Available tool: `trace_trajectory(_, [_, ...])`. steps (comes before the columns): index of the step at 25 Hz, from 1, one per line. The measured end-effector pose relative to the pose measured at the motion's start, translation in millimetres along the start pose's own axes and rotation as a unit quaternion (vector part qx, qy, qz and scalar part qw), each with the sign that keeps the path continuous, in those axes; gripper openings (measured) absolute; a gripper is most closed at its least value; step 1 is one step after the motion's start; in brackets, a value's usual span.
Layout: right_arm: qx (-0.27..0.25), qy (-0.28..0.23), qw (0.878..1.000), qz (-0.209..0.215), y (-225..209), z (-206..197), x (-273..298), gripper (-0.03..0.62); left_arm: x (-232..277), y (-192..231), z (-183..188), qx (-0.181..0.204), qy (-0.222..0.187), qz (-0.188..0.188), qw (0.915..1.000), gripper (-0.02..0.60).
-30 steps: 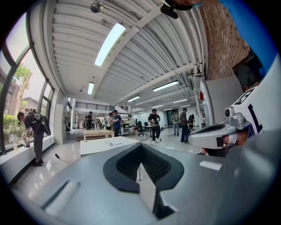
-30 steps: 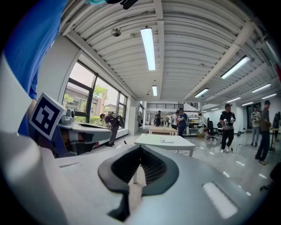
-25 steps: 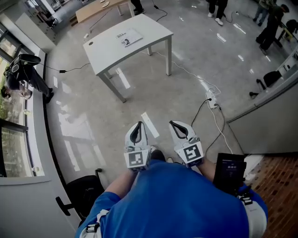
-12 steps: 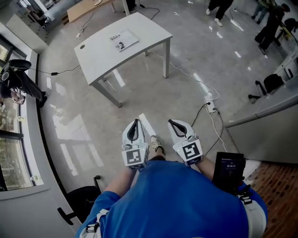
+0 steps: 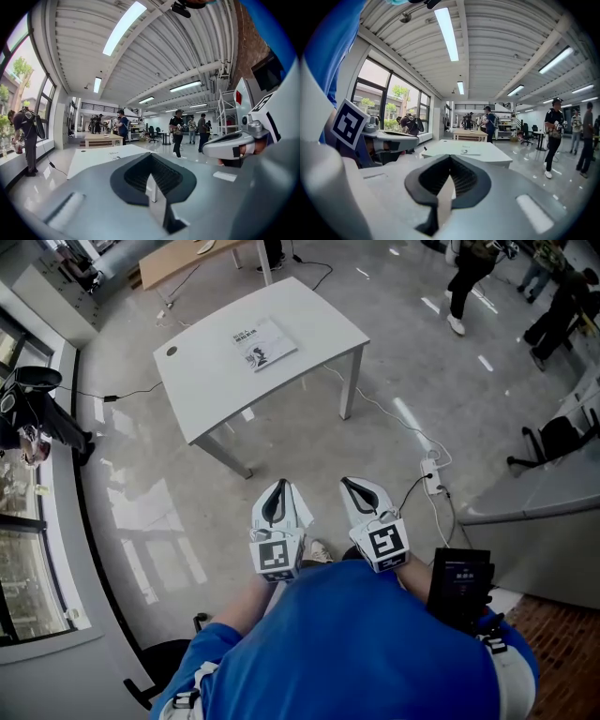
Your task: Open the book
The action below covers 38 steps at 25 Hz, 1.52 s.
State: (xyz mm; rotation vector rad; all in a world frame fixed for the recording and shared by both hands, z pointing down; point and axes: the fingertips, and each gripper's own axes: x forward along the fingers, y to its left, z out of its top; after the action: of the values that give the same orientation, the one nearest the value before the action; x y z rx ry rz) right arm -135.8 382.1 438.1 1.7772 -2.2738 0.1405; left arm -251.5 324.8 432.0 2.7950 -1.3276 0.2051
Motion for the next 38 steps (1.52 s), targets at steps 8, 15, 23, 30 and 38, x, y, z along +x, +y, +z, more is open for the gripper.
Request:
trace_trajectory(8, [0.020, -0.002, 1.000, 0.013, -44, 1, 62, 0.003, 67, 26, 1, 0.012, 0.019, 0.013, 0.9997, 0.006])
trace_trajectory(15, [0.020, -0.022, 0.999, 0.044, -115, 17, 140, 0.003, 165, 44, 6, 0.025, 0.037, 0.043, 0.9981, 0.006])
trace_trajectory(23, [0.027, -0.019, 0.996, 0.080, -185, 19, 190, 0.003, 245, 49, 14, 0.029, 0.065, 0.091, 0.9933, 0.006])
trace_trajectory(30, [0.045, -0.002, 0.993, 0.107, -234, 9, 254, 0.003, 325, 59, 10, 0.029, 0.093, 0.108, 0.9894, 0.006])
trace_trajectory(38, [0.043, 0.017, 0.993, 0.106, -258, 9, 333, 0.003, 392, 102, -11, 0.014, 0.112, 0.103, 0.9883, 0.006])
